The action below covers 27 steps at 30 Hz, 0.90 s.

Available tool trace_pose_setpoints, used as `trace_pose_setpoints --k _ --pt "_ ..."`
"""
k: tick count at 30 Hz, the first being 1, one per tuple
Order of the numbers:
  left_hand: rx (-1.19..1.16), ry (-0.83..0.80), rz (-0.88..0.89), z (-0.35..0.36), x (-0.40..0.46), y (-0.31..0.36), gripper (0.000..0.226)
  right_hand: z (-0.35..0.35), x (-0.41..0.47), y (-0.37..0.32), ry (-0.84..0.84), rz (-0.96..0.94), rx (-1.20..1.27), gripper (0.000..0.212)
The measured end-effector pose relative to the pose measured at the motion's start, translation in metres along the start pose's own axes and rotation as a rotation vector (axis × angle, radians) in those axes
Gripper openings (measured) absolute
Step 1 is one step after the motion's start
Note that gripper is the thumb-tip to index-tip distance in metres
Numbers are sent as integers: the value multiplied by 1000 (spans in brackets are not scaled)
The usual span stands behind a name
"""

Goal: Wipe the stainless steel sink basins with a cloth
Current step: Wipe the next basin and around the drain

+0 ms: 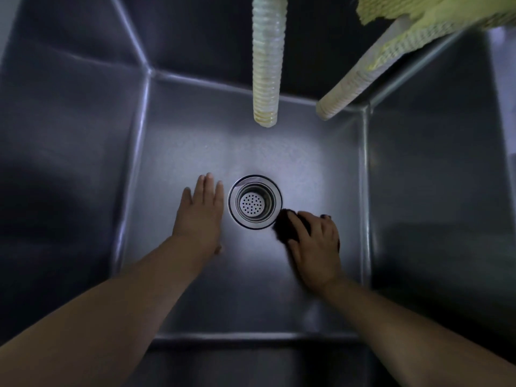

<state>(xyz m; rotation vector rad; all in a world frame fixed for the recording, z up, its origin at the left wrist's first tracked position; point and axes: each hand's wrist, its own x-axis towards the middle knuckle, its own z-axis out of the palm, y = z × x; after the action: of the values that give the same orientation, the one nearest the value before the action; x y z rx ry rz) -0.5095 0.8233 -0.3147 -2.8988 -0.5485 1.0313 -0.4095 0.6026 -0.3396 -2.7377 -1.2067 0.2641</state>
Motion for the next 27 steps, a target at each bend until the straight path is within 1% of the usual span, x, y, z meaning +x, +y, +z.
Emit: trace_pose_setpoints --k 2,5,6,8,11,13,14,16,19,21,24,27 --pt "-25 -5 -29 3 -1 -2 134 5 20 0 18 93 -16 57" --pt "-66 -18 -8 3 4 -3 136 11 75 -6 63 251 -29 60" --pt "-84 -28 1 3 5 -4 137 12 97 -9 65 272 -27 61" --pt "-123 -25 21 5 7 -8 139 15 140 -20 53 242 -34 62" --pt "-229 18 63 10 5 -17 135 20 186 -51 9 93 -71 59" --pt "-301 71 61 12 -2 -21 129 24 197 -74 -34 -24 -117 59" --pt "-326 113 33 12 -8 -23 125 26 197 -85 -49 -84 -139 59" --pt "-335 223 -77 11 -24 -29 115 28 187 -101 -73 -199 -164 60" --pt "-344 352 -253 6 -48 -46 88 31 155 -114 -108 -378 -179 60" --pt "-355 349 -316 2 -60 -56 75 30 124 -116 -155 -508 -175 61" --pt "-334 305 -307 -4 -74 -62 56 25 65 -104 -238 -710 -187 60" --pt "-302 189 -281 -11 -88 -59 51 18 8 -68 -309 -877 -232 60"
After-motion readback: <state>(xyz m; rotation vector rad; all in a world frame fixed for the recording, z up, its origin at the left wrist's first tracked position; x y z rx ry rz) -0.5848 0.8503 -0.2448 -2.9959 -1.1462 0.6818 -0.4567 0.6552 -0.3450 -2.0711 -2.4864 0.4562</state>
